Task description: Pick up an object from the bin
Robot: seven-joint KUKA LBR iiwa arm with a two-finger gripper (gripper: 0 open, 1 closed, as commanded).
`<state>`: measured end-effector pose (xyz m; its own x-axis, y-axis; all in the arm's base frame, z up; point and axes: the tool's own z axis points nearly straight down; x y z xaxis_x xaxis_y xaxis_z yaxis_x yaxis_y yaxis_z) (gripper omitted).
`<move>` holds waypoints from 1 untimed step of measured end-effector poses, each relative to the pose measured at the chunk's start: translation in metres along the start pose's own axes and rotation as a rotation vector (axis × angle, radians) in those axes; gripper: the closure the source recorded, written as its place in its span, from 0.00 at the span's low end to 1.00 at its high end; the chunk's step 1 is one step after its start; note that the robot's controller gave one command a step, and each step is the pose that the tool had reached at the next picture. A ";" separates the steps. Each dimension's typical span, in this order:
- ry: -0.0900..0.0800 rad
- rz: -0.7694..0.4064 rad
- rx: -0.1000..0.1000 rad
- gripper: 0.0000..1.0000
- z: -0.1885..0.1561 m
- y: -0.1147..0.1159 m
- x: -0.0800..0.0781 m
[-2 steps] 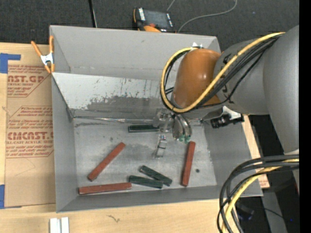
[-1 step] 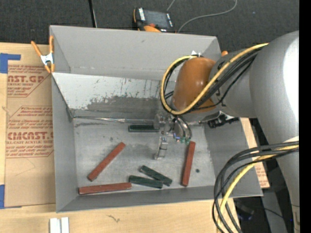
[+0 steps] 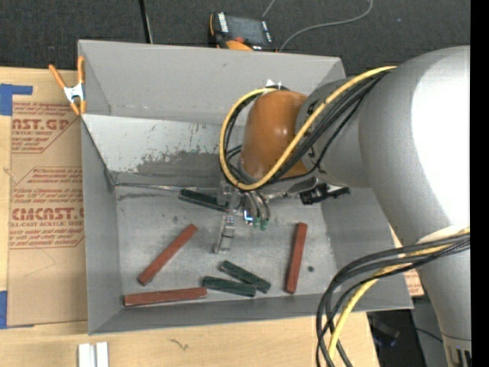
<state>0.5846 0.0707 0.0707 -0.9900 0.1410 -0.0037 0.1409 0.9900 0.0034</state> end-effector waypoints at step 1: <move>0.000 0.029 0.001 0.00 0.000 0.009 -0.005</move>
Offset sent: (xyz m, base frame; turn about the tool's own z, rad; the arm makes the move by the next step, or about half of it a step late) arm 0.0052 0.0074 -0.0007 0.0304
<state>0.5907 0.0793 0.0706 -0.9855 0.1699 -0.0034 0.1699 0.9855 0.0023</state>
